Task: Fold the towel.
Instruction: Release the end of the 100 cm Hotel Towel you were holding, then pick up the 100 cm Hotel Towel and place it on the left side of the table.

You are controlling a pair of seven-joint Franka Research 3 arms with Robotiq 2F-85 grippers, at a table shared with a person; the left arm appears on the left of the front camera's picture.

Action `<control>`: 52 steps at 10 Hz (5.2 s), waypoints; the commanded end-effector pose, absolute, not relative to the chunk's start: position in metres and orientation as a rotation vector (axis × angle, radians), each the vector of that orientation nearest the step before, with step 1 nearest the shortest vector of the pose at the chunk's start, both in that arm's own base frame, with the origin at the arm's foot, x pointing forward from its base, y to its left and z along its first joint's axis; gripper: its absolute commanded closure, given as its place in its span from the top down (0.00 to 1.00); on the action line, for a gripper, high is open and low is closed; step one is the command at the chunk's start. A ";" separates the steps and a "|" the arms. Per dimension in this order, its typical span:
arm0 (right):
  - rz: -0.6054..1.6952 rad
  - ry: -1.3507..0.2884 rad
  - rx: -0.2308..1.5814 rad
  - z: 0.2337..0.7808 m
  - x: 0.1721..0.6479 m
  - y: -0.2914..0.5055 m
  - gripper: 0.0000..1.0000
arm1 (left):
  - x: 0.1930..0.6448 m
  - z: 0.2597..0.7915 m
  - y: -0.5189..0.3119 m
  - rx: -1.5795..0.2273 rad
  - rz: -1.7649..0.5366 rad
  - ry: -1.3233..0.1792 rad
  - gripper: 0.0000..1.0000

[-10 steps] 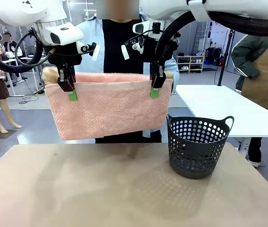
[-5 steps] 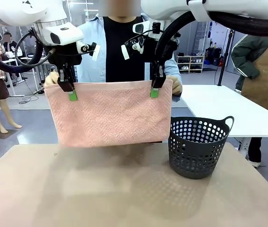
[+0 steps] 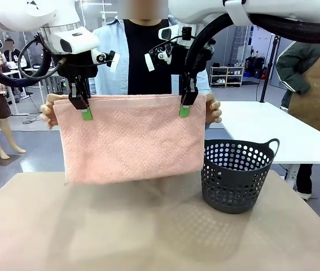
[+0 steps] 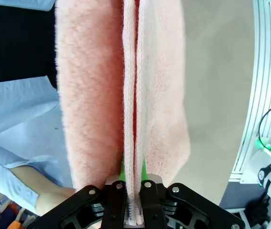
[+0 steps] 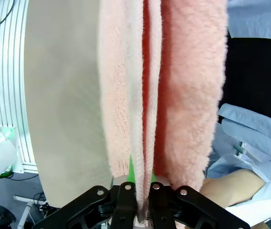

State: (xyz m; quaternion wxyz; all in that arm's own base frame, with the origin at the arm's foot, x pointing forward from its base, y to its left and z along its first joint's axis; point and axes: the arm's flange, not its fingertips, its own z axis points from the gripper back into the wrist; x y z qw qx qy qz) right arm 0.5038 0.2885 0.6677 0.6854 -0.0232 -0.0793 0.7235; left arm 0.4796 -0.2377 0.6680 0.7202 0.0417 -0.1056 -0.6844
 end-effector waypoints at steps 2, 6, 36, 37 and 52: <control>1.619 -0.186 -0.055 0.670 0.504 0.288 0.00 | 0.480 0.668 -0.236 0.093 -1.509 -0.234 0.00; 1.619 -0.186 -0.055 0.670 0.504 0.288 0.00 | 0.480 0.668 -0.236 0.093 -1.509 -0.234 0.00; 0.737 -0.607 0.262 0.707 0.316 0.040 1.00 | 0.294 0.730 -0.018 -0.118 -0.871 -0.745 1.00; 0.673 -0.627 0.255 0.703 0.298 0.024 1.00 | 0.281 0.728 -0.002 -0.096 -0.812 -0.749 1.00; 0.634 -0.640 0.268 0.703 0.276 -0.002 1.00 | 0.260 0.726 0.037 -0.126 -0.709 -0.756 1.00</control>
